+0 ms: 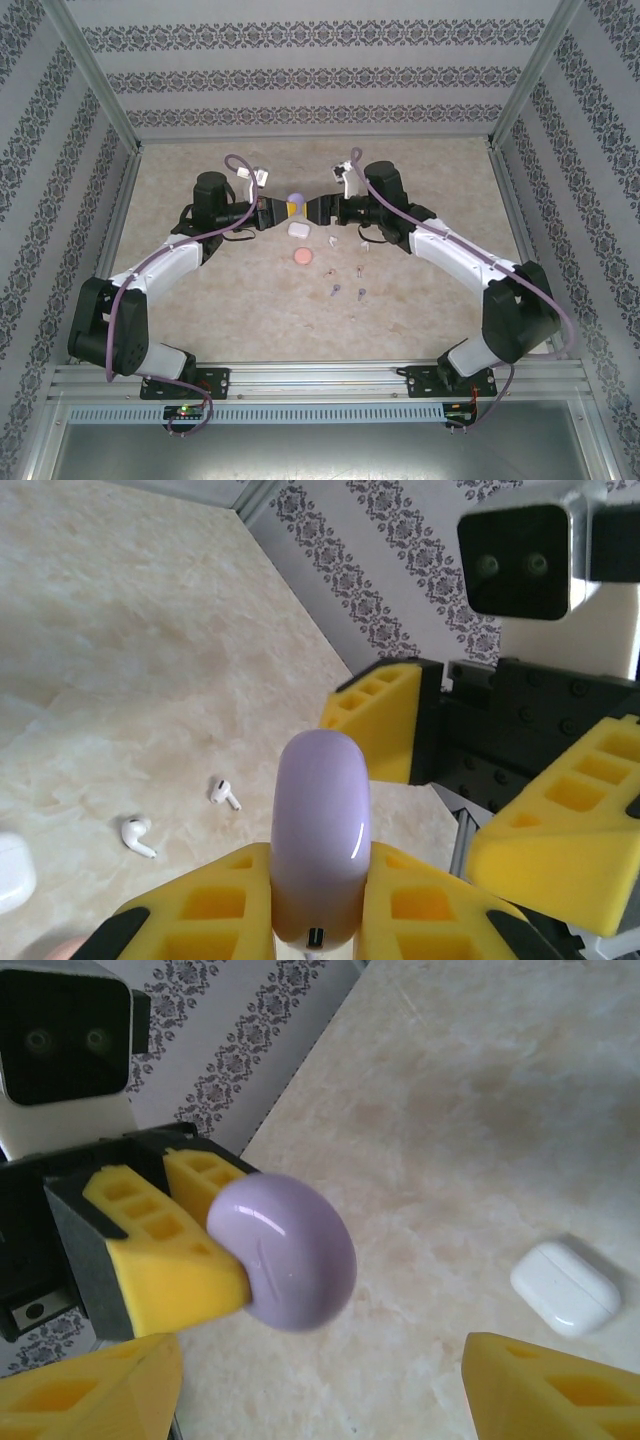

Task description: Insert the wireless bluetooth earbuds into the charging case

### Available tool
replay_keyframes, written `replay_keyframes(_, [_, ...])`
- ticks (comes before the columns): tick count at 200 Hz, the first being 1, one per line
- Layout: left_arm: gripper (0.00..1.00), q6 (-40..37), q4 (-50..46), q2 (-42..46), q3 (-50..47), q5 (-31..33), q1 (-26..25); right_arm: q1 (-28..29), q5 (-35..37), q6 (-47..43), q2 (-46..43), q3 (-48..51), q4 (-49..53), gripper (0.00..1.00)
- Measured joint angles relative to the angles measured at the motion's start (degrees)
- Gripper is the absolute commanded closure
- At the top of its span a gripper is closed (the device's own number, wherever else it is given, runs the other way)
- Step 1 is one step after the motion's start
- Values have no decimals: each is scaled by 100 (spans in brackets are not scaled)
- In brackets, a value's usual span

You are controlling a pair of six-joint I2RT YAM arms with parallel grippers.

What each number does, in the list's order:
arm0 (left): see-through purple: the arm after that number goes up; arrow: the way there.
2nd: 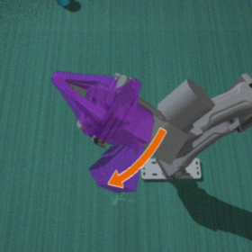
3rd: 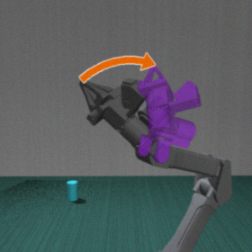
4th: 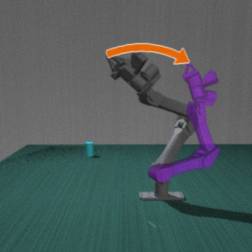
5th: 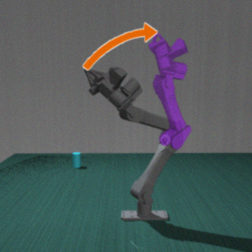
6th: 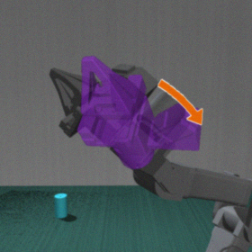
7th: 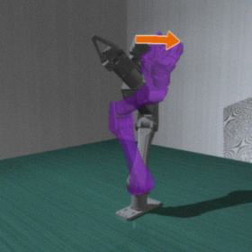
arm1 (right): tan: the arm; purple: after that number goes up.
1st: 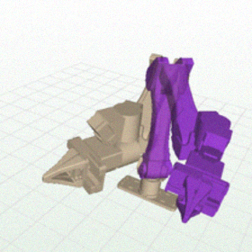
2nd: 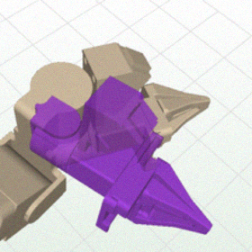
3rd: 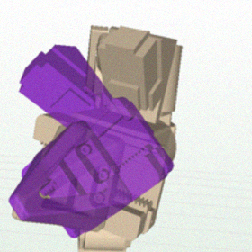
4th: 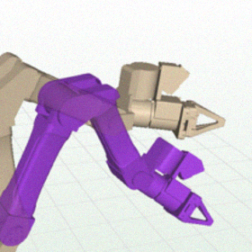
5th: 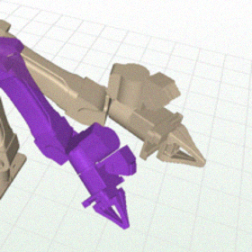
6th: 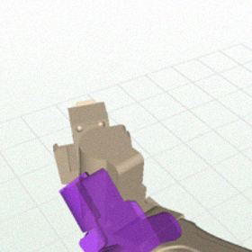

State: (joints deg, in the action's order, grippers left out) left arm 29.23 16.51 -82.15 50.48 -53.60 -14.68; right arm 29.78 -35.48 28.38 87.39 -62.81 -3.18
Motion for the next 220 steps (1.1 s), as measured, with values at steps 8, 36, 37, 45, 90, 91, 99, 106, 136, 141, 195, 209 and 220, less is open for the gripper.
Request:
replay_keyframes(8, [100, -15, -31, -15, 9, -26, 0, 0, -20, -11, 66, -44, -20, 28])
replay_keyframes(36, [100, -39, -90, -68, 55, -83, -24, 0, -81, -15, 275, -138, -55, 30])
replay_keyframes(37, [100, -39, -90, -68, 55, -83, -24, 0, -85, -17, 284, -142, -55, 30])
replay_keyframes(45, [100, -39, -94, -68, 55, -109, -28, 0, -92, -17, 332, -144, -55, 31])
replay_keyframes(90, [100, -39, -120, -66, 57, -146, -26, -149, -151, 37, 428, -61, -273, 38])
replay_keyframes(91, [100, -42, -122, -66, 57, -144, -26, -166, -157, 44, 428, -48, -295, 39])
replay_keyframes(99, [100, -39, -136, -66, 57, -157, -26, -243, -160, 111, 428, 13, -376, 39])
replay_keyframes(106, [100, -42, -136, -55, 57, -190, -28, -334, -144, 170, 439, 74, -433, 40])
replay_keyframes(136, [100, -39, -157, 111, 57, -323, -33, -664, -57, 387, 498, 334, -533, 39])
replay_keyframes(141, [100, -42, -155, 138, 57, -330, -33, -680, -50, 409, 496, 361, -531, 39])
replay_keyframes(195, [100, -57, -157, 219, 57, -337, -33, -581, -39, 708, -28, 511, -540, 37])
replay_keyframes(209, [100, -57, -160, 219, 57, -334, -33, -479, -44, 754, -243, 505, -584, 34])
replay_keyframes(220, [100, -57, -160, 219, 57, -337, -33, -354, -44, 774, -330, 444, -590, 33])
